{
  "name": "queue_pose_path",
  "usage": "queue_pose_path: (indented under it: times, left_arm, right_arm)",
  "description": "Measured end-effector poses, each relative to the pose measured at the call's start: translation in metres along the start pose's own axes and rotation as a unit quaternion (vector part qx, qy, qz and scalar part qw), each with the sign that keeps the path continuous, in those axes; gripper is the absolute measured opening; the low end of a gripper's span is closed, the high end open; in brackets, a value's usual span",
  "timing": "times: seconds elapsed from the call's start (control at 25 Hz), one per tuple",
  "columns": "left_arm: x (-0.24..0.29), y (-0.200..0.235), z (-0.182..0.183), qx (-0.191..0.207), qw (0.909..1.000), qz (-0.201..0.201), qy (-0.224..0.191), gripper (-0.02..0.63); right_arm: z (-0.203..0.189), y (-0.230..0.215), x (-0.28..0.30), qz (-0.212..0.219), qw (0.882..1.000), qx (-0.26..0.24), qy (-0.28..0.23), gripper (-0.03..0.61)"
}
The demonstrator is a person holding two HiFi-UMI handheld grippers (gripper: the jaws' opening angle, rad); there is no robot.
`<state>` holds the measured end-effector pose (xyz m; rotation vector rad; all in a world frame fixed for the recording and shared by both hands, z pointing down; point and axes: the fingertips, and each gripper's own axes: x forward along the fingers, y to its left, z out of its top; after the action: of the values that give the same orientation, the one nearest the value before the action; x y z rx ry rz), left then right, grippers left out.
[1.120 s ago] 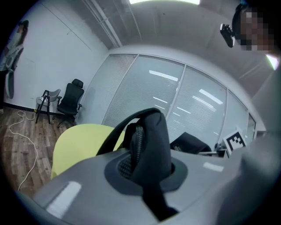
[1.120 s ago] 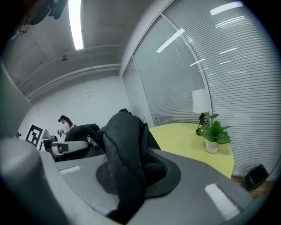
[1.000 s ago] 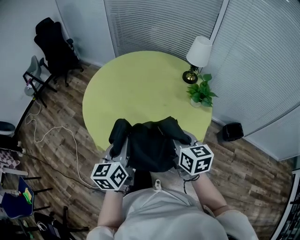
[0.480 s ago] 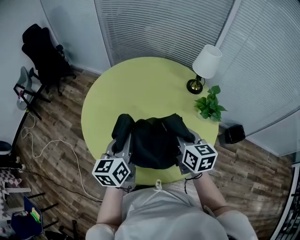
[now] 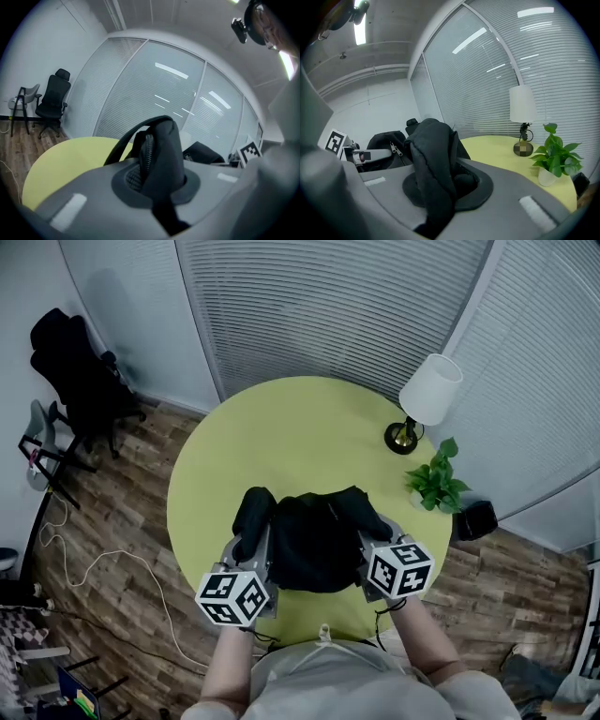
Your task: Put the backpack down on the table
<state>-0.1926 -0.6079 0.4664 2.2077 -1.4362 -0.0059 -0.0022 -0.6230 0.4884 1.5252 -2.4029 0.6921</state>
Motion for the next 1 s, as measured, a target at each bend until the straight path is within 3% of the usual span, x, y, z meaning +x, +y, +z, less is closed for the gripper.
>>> queue_pose_path:
  times: [0.36, 0.72, 1.0]
  left_arm:
    - [0.032, 0.040, -0.022, -0.013, 0.9994, 0.017, 0.026, 0.026]
    - [0.041, 0.043, -0.028, -0.006, 0.9996, 0.002, 0.029, 0.028]
    - [0.045, 0.054, -0.041, -0.020, 0.9990, 0.014, 0.036, 0.029]
  right_arm:
    - [-0.025, -0.005, 0.043, -0.001, 0.999, -0.009, 0.031, 0.034]
    - [-0.035, -0.012, 0.055, -0.003, 1.000, -0.001, 0.029, 0.035]
    - [-0.048, -0.031, 0.058, -0.030, 0.999, 0.006, 0.034, 0.041]
